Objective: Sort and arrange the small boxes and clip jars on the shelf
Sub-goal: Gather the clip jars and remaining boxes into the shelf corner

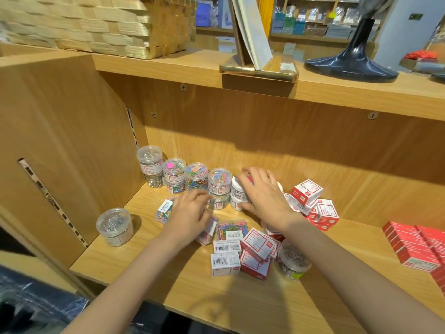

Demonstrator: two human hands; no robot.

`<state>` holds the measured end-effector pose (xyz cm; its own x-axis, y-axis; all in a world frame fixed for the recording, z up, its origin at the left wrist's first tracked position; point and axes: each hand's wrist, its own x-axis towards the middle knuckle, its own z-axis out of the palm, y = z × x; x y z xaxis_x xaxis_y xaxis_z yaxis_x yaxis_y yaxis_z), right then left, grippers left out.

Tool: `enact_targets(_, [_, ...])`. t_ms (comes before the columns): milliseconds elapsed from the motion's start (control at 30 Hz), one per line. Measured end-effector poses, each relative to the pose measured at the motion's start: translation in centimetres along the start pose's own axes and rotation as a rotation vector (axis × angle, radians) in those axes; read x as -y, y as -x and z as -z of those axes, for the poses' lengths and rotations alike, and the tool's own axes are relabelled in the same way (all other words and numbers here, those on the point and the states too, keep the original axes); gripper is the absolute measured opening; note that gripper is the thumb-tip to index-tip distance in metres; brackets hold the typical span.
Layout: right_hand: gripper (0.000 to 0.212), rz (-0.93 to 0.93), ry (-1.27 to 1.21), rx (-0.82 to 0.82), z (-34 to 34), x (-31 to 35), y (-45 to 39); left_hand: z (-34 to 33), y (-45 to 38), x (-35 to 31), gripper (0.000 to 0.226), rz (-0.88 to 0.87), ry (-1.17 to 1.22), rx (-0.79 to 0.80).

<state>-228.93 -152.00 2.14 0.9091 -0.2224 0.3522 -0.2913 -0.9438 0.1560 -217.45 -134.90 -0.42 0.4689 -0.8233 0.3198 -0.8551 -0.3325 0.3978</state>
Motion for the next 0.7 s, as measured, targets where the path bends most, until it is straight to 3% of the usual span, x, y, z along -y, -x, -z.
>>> enact_targets(133, [0.071, 0.061, -0.024, 0.017, -0.2, 1.9, -2.2, 0.6, 0.6, 2.0, 0.059, 0.041, -0.084, -0.08])
enact_targets(300, [0.078, 0.041, 0.009, 0.092, -1.2, 3.7, -3.8, 1.5, 0.4, 3.2, 0.083, 0.131, -0.159, 0.042])
enact_targets(467, [0.082, -0.015, 0.067, 0.005, -2.0, 4.0, -3.8, 0.9, 0.1, 3.9, 0.055, 0.216, -0.202, 0.134])
enact_targets(700, [0.076, -0.024, 0.1, -0.082, -2.4, 4.0, -4.4, 0.7, -0.8, 4.4, 0.05, 0.324, -0.115, 0.147])
